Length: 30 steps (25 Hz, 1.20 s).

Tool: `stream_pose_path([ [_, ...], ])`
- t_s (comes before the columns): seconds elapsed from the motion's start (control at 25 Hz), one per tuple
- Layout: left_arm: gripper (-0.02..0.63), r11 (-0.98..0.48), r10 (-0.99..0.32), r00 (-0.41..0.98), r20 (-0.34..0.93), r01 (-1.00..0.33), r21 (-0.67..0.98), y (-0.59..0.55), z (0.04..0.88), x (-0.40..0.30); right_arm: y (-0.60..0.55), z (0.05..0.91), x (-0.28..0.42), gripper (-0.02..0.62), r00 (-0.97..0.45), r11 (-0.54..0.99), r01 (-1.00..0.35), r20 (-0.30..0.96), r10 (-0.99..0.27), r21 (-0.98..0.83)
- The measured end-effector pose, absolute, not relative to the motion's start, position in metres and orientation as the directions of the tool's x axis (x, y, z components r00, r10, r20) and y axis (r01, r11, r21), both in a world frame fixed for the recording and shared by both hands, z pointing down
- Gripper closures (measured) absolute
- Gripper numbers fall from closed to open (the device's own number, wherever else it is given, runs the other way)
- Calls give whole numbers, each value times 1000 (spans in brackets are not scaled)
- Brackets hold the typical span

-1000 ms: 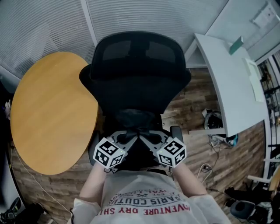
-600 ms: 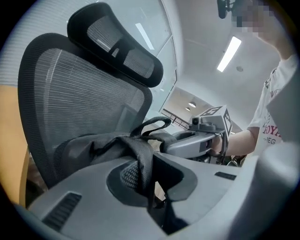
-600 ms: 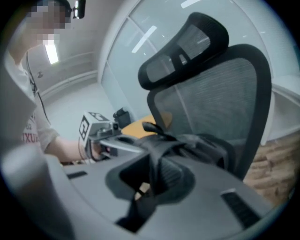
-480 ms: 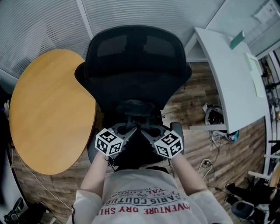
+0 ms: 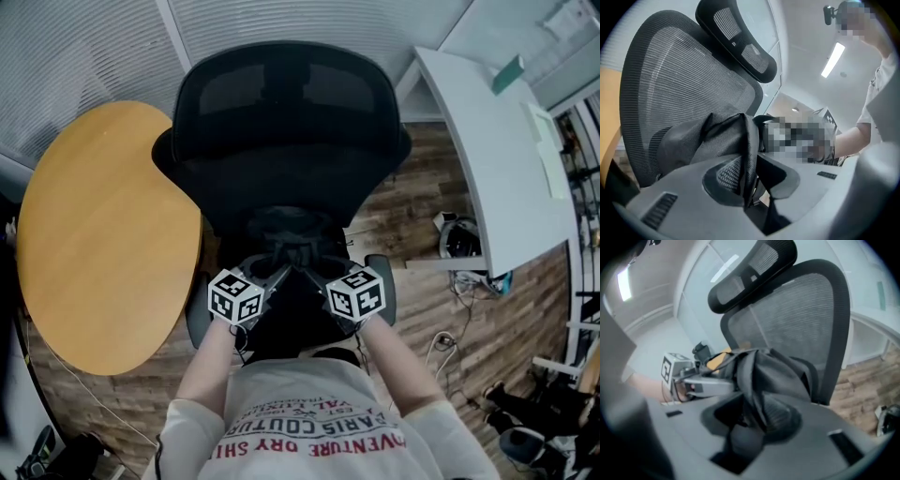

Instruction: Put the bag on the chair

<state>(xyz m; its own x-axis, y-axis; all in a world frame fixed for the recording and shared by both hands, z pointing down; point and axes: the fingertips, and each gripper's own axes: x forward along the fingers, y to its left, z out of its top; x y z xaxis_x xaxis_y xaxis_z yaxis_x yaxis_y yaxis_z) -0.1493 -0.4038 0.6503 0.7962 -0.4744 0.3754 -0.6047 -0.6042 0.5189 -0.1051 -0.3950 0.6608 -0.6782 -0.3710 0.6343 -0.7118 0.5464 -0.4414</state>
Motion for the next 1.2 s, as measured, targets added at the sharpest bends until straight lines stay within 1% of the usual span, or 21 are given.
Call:
stream_pose_path([
  [0.12, 484, -599, -506, 755, 417, -655, 461, -407, 653, -147, -397, 660, -100, 418, -651, 517, -741, 648, -396, -429],
  [0.2, 466, -620, -528, 721, 449, -689, 376, -405, 654, -148, -398, 656, -99, 373, -641, 505, -752, 648, -412, -423],
  [0.24, 444, -638, -535, 710, 458, -695, 332, -404, 654, -146, -399, 653, -97, 360, -633, 500, -760, 647, -424, -415],
  [0.28, 398, -652, -545, 702, 460, -699, 295, -402, 652, -145, -400, 649, -94, 357, -624, 496, -768, 645, -441, -405],
  [0.32, 369, -654, -561, 692, 454, -707, 269, -402, 650, -145, -400, 645, -92, 355, -616, 493, -776, 640, -460, -392],
  [0.4, 354, -626, -606, 667, 433, -736, 257, -402, 644, -152, -399, 635, -91, 347, -607, 497, -785, 622, -496, -369],
  [0.52, 351, -575, -656, 634, 410, -772, 273, -403, 631, -164, -394, 621, -93, 341, -595, 527, -791, 591, -545, -312],
  [0.64, 351, -570, -660, 618, 427, -783, 251, -395, 624, -168, -388, 606, -90, 341, -581, 551, -797, 563, -588, -246],
  [0.68, 356, -575, -656, 619, 431, -781, 246, -391, 621, -169, -385, 600, -90, 344, -580, 559, -797, 551, -600, -230],
  [0.72, 374, -578, -656, 621, 428, -779, 244, -387, 617, -170, -383, 594, -89, 360, -577, 563, -799, 539, -614, -213],
  [0.8, 443, -575, -670, 617, 413, -783, 237, -383, 607, -173, -382, 580, -84, 485, -556, 550, -815, 510, -656, -182],
  [0.88, 550, -568, -691, 603, 399, -794, 215, -380, 595, -175, -383, 566, -79, 544, -544, 529, -829, 478, -689, -182],
  [0.92, 563, -570, -699, 599, 392, -797, 202, -379, 589, -176, -381, 561, -78, 551, -550, 525, -828, 463, -695, -197],
  [1.04, 569, -577, -718, 595, 360, -799, 169, -373, 569, -174, -374, 546, -76, 566, -591, 546, -804, 417, -690, -234],
  [1.2, 571, -583, -739, 598, 310, -798, 149, -369, 531, -173, -365, 519, -78, 568, -621, 590, -781, 364, -694, -205],
])
